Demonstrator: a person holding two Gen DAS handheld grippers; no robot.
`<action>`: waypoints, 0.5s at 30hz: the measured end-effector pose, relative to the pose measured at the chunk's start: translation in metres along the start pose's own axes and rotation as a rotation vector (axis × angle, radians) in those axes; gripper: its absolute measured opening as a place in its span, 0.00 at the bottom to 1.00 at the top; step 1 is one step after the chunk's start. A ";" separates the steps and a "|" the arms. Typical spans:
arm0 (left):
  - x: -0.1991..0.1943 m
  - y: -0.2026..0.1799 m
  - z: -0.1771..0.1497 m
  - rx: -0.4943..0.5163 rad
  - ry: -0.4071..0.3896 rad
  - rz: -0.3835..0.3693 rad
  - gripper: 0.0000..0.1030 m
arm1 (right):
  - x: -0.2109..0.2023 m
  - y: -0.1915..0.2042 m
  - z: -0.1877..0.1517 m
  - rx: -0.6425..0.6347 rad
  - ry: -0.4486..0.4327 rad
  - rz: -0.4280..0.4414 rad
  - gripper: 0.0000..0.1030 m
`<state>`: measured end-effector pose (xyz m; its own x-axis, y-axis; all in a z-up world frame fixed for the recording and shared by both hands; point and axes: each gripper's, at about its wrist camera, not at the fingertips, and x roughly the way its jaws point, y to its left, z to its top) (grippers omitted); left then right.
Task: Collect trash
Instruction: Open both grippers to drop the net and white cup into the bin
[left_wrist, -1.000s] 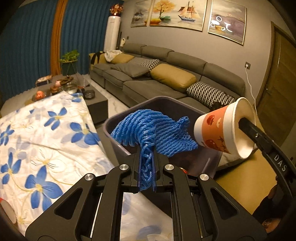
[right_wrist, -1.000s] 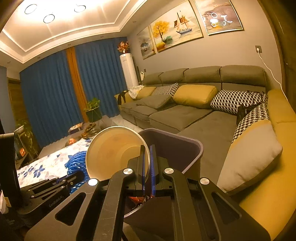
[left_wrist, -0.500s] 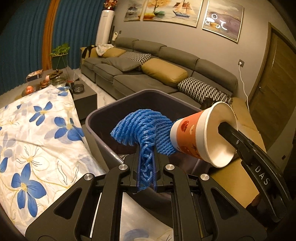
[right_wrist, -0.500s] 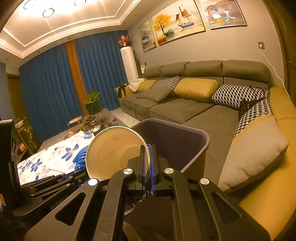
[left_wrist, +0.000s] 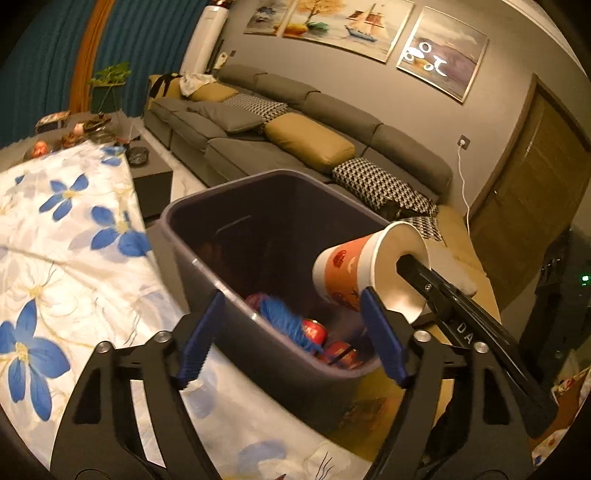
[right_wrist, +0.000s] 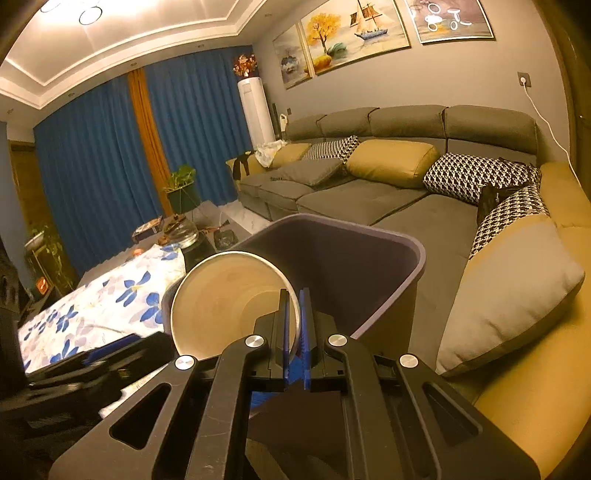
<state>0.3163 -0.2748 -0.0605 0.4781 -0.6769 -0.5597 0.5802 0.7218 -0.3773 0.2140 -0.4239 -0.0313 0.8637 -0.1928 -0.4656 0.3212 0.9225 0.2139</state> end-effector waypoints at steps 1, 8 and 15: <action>-0.003 0.004 -0.001 -0.015 -0.002 0.010 0.78 | 0.001 0.000 0.000 0.001 0.005 -0.002 0.06; -0.056 0.023 -0.011 -0.062 -0.107 0.095 0.84 | 0.004 0.002 0.000 -0.001 0.013 -0.005 0.27; -0.125 0.028 -0.032 -0.070 -0.232 0.230 0.92 | -0.018 0.013 0.000 -0.010 -0.027 0.015 0.49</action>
<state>0.2512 -0.1654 -0.0246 0.7334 -0.5042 -0.4560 0.3971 0.8621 -0.3147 0.2023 -0.4087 -0.0207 0.8788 -0.1873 -0.4389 0.3040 0.9287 0.2123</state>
